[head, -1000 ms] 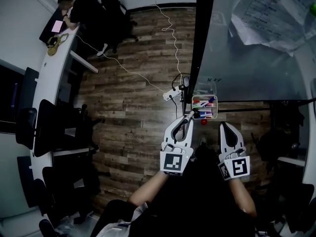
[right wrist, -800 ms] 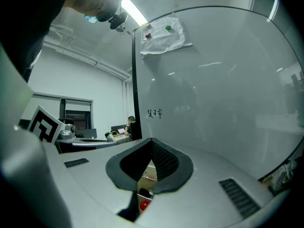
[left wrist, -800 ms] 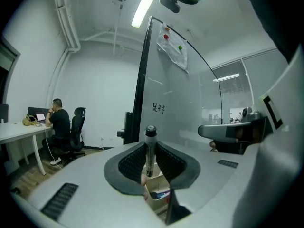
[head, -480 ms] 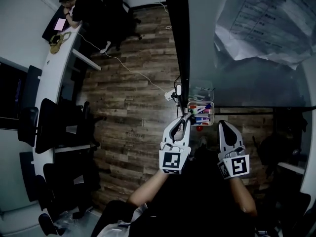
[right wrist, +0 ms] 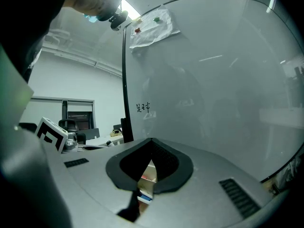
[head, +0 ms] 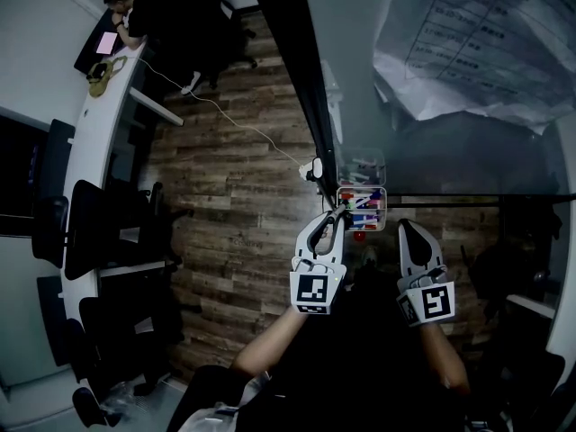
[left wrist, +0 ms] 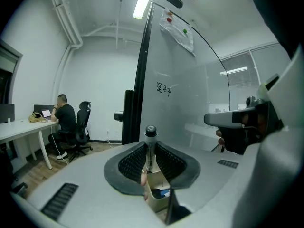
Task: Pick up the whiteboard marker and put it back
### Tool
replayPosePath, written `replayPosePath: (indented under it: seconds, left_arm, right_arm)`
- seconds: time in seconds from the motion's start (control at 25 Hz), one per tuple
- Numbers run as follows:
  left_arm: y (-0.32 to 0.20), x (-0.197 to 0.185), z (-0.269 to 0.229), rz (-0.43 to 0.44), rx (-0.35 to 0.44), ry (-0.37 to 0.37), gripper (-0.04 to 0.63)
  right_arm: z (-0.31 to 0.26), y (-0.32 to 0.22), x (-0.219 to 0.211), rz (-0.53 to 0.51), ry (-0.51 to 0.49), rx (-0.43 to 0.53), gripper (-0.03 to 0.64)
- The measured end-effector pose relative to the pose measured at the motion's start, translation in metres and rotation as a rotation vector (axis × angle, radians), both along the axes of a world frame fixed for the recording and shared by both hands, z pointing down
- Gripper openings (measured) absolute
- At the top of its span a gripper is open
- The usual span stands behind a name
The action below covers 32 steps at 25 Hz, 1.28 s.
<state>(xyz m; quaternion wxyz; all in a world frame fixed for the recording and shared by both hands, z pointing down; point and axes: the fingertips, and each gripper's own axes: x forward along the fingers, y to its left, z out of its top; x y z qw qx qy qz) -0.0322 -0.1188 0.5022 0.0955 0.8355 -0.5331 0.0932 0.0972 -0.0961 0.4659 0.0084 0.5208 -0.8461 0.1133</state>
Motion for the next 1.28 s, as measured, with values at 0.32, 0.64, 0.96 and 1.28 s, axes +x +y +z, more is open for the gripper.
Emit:
replayPosePath:
  seconds: [0.32,0.64,0.96,1.28]
  left_arm:
    - [-0.004,0.003,0.007,-0.007,-0.019,-0.013,0.074]
    - [-0.007,0.007,0.014,0.001,-0.043,-0.036,0.074]
    - [-0.01,0.01,0.021,0.01,-0.069,-0.052,0.074]
    - [-0.013,0.012,0.028,0.004,-0.084,-0.058,0.074]
  right_arm:
    - [0.003,-0.001,0.003,-0.004,0.004,-0.007,0.014]
    - [-0.011,-0.009,0.003,0.023,-0.039,0.012,0.014]
    - [-0.013,-0.014,0.005,0.026,-0.053,0.019,0.014]
    - [-0.011,-0.017,0.009,0.028,-0.052,0.016,0.014]
